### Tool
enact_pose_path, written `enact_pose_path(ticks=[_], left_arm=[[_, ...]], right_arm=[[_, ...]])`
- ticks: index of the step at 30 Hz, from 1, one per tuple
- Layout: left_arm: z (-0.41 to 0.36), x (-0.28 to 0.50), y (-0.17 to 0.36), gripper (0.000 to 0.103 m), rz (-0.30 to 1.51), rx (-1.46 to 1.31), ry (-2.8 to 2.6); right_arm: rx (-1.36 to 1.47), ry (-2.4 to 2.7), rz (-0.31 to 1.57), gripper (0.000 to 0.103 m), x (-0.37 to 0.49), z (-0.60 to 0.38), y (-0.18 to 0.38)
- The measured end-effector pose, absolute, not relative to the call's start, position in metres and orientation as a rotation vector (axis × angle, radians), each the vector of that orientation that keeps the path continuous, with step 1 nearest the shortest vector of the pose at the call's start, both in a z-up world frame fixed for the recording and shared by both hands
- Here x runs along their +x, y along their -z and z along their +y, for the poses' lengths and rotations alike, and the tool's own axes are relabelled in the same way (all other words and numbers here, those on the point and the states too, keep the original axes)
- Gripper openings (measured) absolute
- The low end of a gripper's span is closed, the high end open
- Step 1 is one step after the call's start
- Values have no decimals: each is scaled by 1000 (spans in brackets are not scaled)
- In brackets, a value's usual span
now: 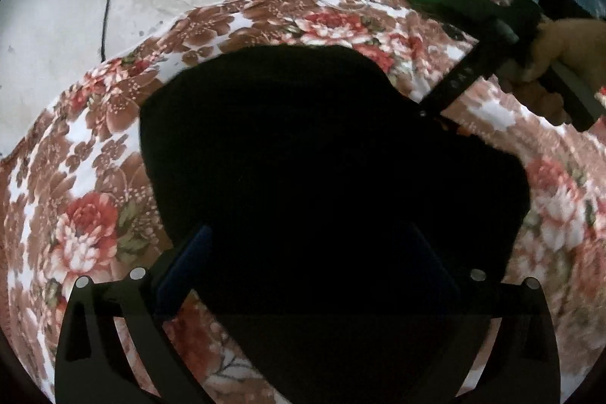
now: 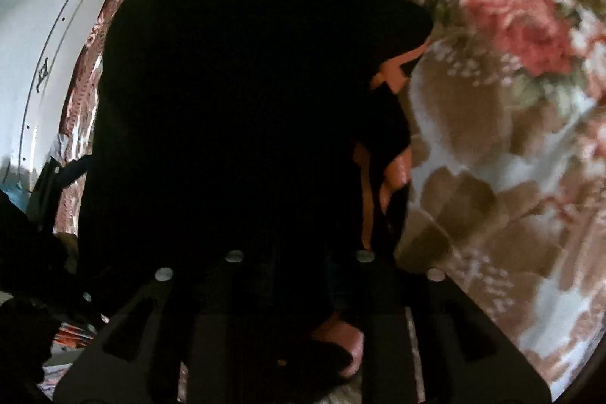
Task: Fold large clothes
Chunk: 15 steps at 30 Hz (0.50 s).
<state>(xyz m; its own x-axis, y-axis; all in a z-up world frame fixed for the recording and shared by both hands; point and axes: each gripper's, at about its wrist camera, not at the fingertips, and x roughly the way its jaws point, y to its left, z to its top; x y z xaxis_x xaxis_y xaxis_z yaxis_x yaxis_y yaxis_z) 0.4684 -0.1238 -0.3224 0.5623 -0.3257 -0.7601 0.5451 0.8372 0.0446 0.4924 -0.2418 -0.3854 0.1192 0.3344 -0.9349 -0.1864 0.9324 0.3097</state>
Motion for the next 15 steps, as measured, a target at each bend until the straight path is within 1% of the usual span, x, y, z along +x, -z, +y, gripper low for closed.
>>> enact_pose_path(ticks=[2, 3, 4, 5, 6, 9, 11, 12, 14, 15], left_arm=[[-112, 468, 304, 98, 816, 243, 513], [-104, 470, 293, 98, 814, 209, 500], [-97, 473, 287, 98, 817, 182, 488], [-89, 477, 281, 98, 819, 145, 477], [-81, 483, 278, 98, 821, 106, 472], [-68, 506, 286, 98, 851, 40, 445], [-64, 519, 296, 98, 872, -2, 441], [-64, 527, 308, 98, 898, -19, 436], [-66, 535, 330, 99, 936, 35, 372], [-65, 538, 340, 99, 947, 51, 369]], right_arm=[[101, -353, 1378, 43, 486, -243, 366], [108, -358, 1364, 54, 481, -242, 352], [126, -364, 1340, 59, 476, -240, 338], [150, -374, 1307, 66, 472, -237, 325], [172, -389, 1283, 70, 469, -231, 317], [218, -407, 1246, 72, 472, -207, 317], [194, -387, 1248, 72, 476, -194, 335], [178, -359, 1253, 69, 479, -190, 351], [170, -351, 1244, 68, 484, -196, 381], [174, -345, 1230, 66, 483, -198, 387]])
